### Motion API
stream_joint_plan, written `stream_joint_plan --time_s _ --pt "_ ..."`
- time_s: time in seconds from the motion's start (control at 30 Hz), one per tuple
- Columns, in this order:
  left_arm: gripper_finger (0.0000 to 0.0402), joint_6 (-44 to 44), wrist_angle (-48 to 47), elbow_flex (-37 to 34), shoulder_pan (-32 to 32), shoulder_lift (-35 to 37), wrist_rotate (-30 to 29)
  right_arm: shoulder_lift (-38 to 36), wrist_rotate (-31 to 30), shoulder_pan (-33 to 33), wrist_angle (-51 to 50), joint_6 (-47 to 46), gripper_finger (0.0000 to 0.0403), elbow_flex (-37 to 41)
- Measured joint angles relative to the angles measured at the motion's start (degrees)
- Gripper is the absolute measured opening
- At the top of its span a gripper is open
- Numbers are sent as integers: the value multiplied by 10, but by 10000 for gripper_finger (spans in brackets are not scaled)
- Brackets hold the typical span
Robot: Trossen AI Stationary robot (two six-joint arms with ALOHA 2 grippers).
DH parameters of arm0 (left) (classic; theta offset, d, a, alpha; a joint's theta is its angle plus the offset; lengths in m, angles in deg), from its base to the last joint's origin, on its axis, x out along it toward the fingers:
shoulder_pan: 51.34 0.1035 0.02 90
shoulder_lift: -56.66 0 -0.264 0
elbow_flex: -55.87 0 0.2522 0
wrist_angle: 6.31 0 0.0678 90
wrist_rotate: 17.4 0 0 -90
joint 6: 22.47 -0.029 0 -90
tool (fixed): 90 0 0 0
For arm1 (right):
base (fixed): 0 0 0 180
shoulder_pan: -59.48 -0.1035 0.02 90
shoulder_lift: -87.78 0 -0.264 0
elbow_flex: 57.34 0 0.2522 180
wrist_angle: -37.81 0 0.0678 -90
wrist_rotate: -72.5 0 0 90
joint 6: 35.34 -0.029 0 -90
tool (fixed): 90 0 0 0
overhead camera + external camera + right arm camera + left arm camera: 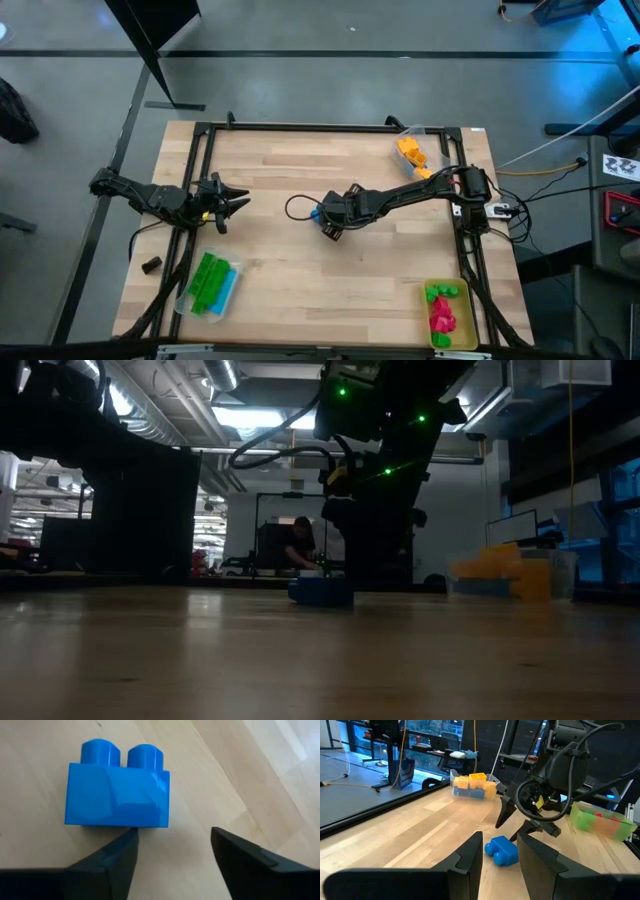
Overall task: Sort blocks by size
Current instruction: Put the 2 stud blue game piece into the top transparent bin
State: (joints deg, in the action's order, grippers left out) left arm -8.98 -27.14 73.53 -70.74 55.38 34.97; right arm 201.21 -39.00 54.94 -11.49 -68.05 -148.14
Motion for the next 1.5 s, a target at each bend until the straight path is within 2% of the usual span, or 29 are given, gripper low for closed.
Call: stream_joint_plan --time_s 0.13,0.3,0.53,0.7,0.9,1.33,1.5 --pt "107 0 0 0 0 0 0 0 -1 0 2 0 276 0" --pt "107 0 0 0 0 0 0 1 -17 0 24 0 292 10" --pt "107 0 0 0 0 0 0 1 -24 1 109 2 294 65" --pt "107 0 0 0 0 0 0 2 -59 0 161 32 294 81" --pt "107 0 0 0 0 0 0 2 -86 0 199 75 294 83" --pt "107 0 0 0 0 0 0 2 -93 5 223 111 294 83" --pt "107 0 0 0 0 0 0 2 -95 5 270 119 294 117"
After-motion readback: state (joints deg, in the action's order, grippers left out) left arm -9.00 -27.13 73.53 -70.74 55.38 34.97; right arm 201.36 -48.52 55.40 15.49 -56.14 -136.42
